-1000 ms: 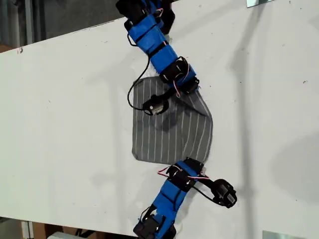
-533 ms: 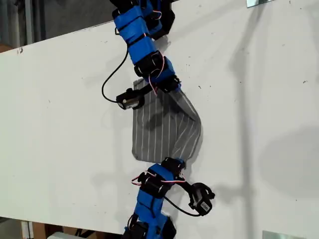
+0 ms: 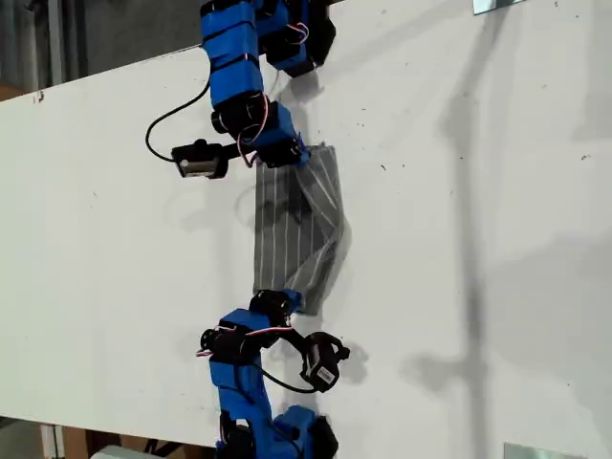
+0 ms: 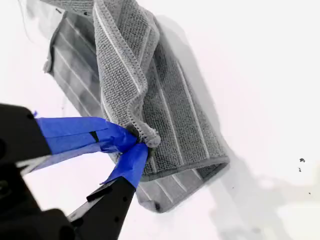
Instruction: Grasp corners of a square towel and fold twice.
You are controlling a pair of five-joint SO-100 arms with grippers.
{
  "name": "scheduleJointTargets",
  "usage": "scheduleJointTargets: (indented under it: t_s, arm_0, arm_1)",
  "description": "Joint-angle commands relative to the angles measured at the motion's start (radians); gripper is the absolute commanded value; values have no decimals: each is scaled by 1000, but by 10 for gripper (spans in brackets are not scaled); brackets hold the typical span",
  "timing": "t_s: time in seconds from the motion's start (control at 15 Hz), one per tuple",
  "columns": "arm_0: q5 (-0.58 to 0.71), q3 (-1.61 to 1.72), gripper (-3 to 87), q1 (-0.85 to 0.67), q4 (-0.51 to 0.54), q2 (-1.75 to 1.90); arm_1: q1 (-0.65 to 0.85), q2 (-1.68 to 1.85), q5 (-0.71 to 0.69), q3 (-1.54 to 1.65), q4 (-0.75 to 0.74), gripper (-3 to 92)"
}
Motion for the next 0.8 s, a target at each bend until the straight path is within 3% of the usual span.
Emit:
scheduleJointTargets:
  t_s: [0.0,0.53,0.73]
  arm_0:
    - [35,34,-4,-84,14,87]
    - [123,143,-4,-301,-20,72]
    - [164,202,-4,-370,-78,43]
  arm_1:
    - [48,118,31,41,3,-1]
    - [288,296,12,357,-178,-1]
    - [376,371,-29,488,-230,-1]
